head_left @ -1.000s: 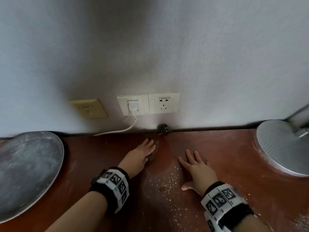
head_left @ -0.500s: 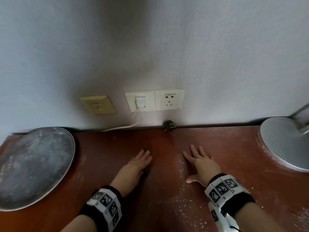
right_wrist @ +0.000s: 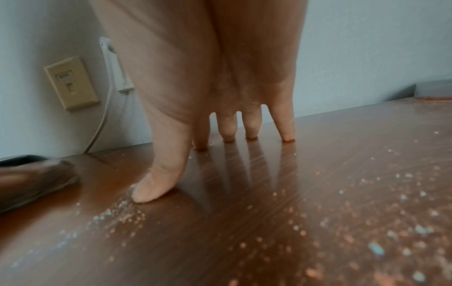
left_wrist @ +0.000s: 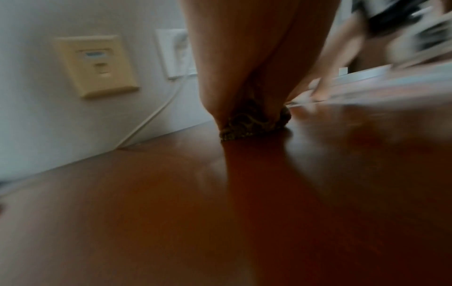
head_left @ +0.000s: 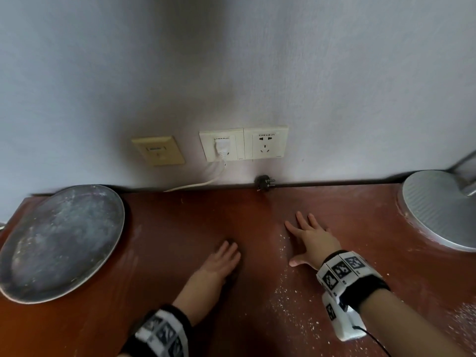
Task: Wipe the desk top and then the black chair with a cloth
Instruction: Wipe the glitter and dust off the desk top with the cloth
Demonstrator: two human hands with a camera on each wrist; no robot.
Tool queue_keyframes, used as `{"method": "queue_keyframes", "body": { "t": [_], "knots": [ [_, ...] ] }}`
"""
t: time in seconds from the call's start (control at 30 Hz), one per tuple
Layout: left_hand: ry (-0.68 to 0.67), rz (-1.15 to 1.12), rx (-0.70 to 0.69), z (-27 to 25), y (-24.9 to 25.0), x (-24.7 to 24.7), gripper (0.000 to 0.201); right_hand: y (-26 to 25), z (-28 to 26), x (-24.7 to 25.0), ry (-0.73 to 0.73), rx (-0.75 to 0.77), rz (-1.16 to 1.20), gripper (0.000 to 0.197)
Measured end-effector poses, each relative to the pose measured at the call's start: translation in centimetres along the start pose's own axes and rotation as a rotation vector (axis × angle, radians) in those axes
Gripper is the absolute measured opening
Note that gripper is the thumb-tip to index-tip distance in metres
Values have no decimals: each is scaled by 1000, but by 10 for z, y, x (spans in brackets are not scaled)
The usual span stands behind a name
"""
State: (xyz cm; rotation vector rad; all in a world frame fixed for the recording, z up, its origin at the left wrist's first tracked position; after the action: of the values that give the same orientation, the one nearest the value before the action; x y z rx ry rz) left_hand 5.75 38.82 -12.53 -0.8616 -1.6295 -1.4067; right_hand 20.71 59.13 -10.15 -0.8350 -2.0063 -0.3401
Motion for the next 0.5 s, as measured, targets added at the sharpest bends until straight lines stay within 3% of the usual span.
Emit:
{"method": "queue_keyframes", "body": {
  "t": [0.03,0.1,0.17,0.23,0.3,0.37,0.4,0.5],
  "knots": [
    [-35,24,-104,-12,13,-15,61,0,0,0,2,1,-3,99],
    [-229,51,-260,-37,28,-40,50,0,0,0,0,4,-10,99],
    [-222,72,-315,-47,30,-42,52,0,-1,0,-3,6,-6,98],
    [-82,18,-227,-35,27,-14,59,0,-6,0,20,14,2,95],
    [12,-20,-8,-19,9,10,63,-2,-19,-2,58,34,24,92],
    [-29,-5,93,-17,3,13,67,-3,-41,-8,76,64,42,92],
    [-47,14,81,-20,7,11,69,-5,-54,-14,66,80,38,94],
    [-229,157,-129,-41,35,-24,68,-5,-95,-40,2,104,-14,97]
  ]
}}
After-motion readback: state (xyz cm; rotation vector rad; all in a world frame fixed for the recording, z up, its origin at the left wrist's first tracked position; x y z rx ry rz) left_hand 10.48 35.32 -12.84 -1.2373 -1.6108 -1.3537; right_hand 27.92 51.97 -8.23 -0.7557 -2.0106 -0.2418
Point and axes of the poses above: each hand's wrist, its own z-axis towards the middle knuckle, its own x-axis out of the back of the hand, y = z × x, the point moved 3 cm from there along z, towards the middle knuckle, and after that the axes turned 5 degrees about -z, right-handed, at the moved point
